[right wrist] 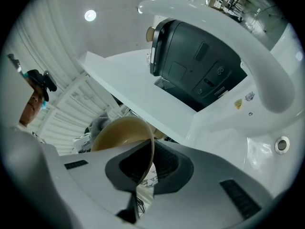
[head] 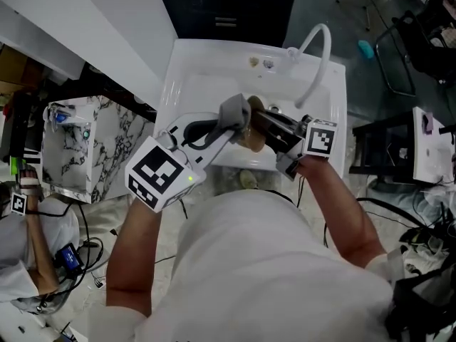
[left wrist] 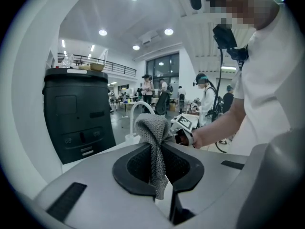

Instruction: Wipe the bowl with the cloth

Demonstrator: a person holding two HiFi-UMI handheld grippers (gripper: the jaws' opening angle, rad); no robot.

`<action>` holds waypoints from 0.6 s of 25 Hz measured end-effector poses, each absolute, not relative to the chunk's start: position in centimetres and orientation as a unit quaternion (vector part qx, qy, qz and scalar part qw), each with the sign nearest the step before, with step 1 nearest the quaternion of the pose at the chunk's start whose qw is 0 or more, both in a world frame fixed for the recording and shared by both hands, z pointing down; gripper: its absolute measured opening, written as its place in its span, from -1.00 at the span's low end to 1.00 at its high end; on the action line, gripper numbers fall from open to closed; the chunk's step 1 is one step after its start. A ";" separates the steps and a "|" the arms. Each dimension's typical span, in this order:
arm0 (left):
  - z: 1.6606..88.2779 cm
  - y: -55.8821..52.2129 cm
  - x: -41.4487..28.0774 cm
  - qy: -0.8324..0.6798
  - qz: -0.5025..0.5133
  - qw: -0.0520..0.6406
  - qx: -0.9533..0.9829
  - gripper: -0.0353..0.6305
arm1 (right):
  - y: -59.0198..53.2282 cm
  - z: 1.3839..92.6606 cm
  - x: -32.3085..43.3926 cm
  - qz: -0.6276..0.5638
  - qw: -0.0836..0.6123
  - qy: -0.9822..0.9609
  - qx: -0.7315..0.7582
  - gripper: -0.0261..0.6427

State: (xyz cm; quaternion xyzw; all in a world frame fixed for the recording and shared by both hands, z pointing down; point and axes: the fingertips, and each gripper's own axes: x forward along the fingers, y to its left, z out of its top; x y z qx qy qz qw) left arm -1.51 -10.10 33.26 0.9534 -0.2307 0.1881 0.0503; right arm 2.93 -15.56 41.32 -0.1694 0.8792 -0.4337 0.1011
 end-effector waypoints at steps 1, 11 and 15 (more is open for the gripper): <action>33.3 -9.7 -1.3 -0.225 0.190 0.050 0.954 -0.79 | -15.7 41.3 3.1 -0.437 0.106 0.876 -0.173 -0.86; 35.7 -5.8 1.0 -0.143 0.219 0.051 0.964 -0.79 | -16.4 40.3 3.6 -0.453 0.143 0.862 -0.176 -0.86; 37.0 -4.9 1.4 -0.128 0.233 0.059 0.962 -0.79 | -16.1 39.6 3.4 -0.462 0.158 0.858 -0.159 -0.86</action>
